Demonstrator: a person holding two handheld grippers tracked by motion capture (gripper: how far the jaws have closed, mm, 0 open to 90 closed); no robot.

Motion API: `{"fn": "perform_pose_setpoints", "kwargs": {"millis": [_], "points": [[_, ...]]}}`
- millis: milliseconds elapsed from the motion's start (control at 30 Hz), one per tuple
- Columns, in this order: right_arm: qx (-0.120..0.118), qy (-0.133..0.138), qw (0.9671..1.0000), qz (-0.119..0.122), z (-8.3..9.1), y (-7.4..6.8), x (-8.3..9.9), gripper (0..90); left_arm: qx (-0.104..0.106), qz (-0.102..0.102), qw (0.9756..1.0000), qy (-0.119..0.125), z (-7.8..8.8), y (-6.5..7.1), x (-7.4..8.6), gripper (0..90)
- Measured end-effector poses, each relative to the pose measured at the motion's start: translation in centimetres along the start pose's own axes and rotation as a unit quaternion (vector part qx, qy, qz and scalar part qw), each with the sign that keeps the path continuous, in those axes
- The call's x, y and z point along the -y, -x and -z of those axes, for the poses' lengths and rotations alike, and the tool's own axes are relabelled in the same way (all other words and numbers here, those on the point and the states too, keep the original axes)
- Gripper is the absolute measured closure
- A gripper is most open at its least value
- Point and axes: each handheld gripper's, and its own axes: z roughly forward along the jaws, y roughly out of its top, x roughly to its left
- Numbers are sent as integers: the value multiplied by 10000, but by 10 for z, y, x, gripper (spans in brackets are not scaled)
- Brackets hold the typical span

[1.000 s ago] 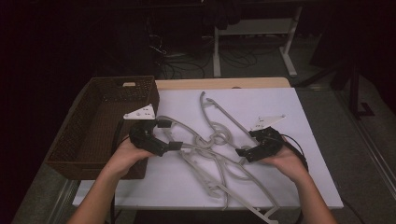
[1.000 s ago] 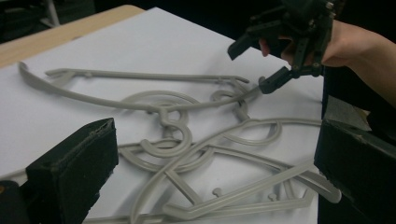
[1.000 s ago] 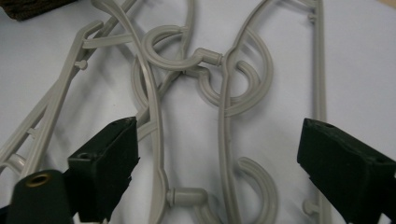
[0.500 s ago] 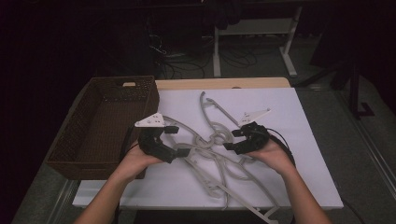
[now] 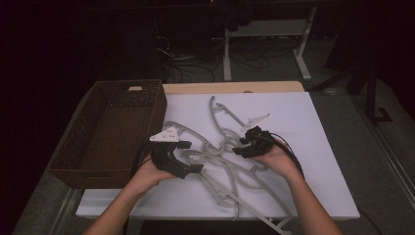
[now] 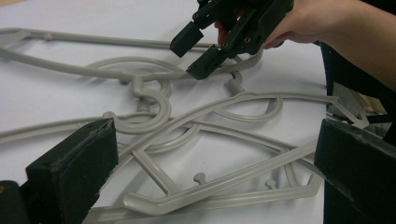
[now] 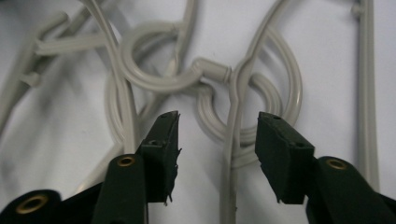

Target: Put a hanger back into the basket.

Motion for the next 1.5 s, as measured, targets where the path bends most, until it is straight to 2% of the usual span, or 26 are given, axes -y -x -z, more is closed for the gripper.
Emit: {"fn": "perform_pose_setpoints", "kwargs": {"millis": [100, 200, 233, 367, 567, 667, 900, 1000, 1100, 1267, 1333, 1500], "points": [[127, -176, 9997, -64, -8, 3, 5, 538, -25, 20, 10000, -25, -3, -1, 4, 0], [204, -199, 9995, -113, -10, 5, 7, 559, -21, 68, 10000, -53, -5, -2, 7, 0], [182, -157, 9995, -212, -9, 8, 10, 582, -24, 72, 9999, -67, -6, -2, 8, 0], [218, -208, 9993, -201, -10, 9, 13, 588, -30, 82, 9999, -117, -9, -3, 12, 0], [426, -338, 9983, -196, -12, 6, 16, 604, -74, 99, 9998, -143, -9, -3, 15, 0], [443, -489, 9976, -232, -14, 5, 18, 628, -80, 93, 9998, -150, -9, -2, 15, 0], [431, -524, 9975, -189, -13, 1, 20, 703, -75, 60, 9997, -216, -12, -1, 16, 0], [359, -526, 9978, -163, -13, 0, 20, 790, -102, 49, 9996, -263, -13, -1, 18, 0], [400, -564, 9975, -133, -11, 1, 20, 795, -101, 58, 9996, -252, -14, -1, 18, 0], [403, -447, 9980, -192, -6, 2, 20, 796, -105, 55, 9996, -259, -14, -1, 18, 0], [400, -261, 9986, -248, 1, 4, 20, 798, -104, 55, 9996, -249, -14, -1, 18, 0], [411, -68, 9986, -328, 12, 7, 19, 800, -113, 51, 9996, -241, -13, -1, 18, 0]]}}
